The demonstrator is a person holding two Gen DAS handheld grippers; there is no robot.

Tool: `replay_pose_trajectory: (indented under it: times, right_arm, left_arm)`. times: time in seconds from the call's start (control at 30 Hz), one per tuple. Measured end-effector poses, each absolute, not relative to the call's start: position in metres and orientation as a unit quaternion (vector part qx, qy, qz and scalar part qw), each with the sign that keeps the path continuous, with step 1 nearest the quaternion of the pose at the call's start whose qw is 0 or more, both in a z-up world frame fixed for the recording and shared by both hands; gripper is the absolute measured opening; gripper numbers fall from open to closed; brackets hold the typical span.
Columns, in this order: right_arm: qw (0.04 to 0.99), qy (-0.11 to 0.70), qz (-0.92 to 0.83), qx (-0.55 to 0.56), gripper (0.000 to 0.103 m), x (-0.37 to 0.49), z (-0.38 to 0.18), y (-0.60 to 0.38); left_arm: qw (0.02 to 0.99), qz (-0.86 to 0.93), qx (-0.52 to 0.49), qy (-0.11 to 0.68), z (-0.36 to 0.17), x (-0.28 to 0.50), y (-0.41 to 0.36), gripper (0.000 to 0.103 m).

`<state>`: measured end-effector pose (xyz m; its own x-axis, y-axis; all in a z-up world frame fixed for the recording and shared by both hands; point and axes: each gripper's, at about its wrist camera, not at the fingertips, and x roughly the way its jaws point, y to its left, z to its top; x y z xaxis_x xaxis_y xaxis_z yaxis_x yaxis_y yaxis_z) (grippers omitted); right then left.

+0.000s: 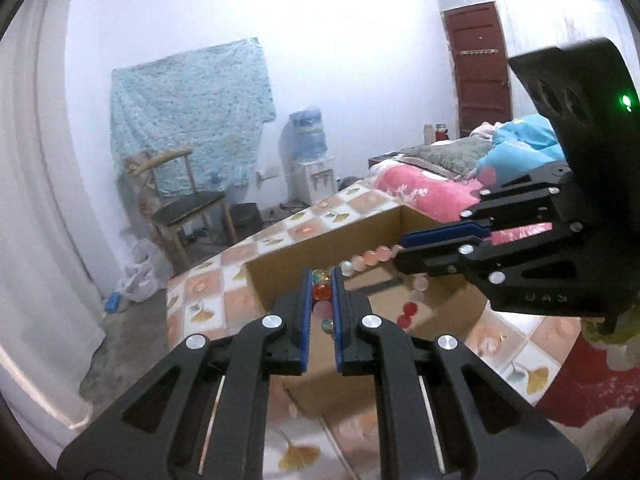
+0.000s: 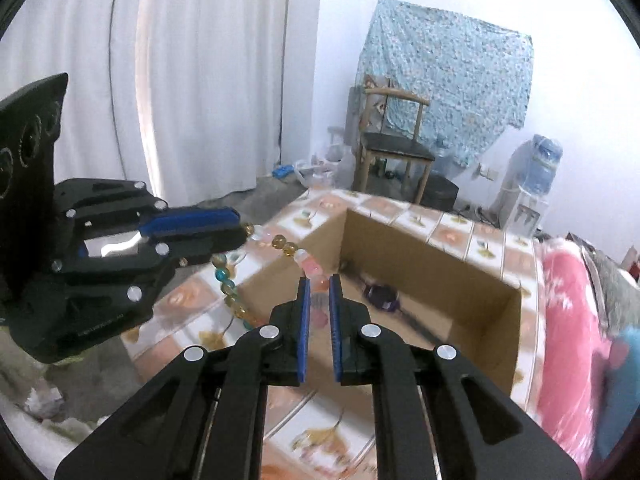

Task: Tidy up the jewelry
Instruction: 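Carry the bead bracelet with both grippers and lower it into the box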

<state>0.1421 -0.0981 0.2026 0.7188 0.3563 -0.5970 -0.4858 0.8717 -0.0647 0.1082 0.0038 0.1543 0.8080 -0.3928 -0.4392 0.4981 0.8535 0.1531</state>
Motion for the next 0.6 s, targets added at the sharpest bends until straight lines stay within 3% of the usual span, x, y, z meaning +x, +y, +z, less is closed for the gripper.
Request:
replay_pose_trajectory:
  times: [0.13,0.3,0.6]
  right_arm:
    - [0.900,0.351,0.233,-0.112,0.009,0.204,0.191,-0.104]
    - [0.839,0.475,0.252,-0.075,0.009,0.280,0.140,-0.109]
    - [0.753,0.601,0.254,-0.085,0.010,0.312,0.065,-0.092]
  left_arm:
    - [0.923,-0.250,0.146,0.253,0.142,0.163,-0.009,0.008]
    - [0.886,-0.239,0.163,0.363,0.091,0.232,-0.018,0.008]
    - [0.842,-0.231,0.215,0.439,0.049,0.258,-0.029,0.009]
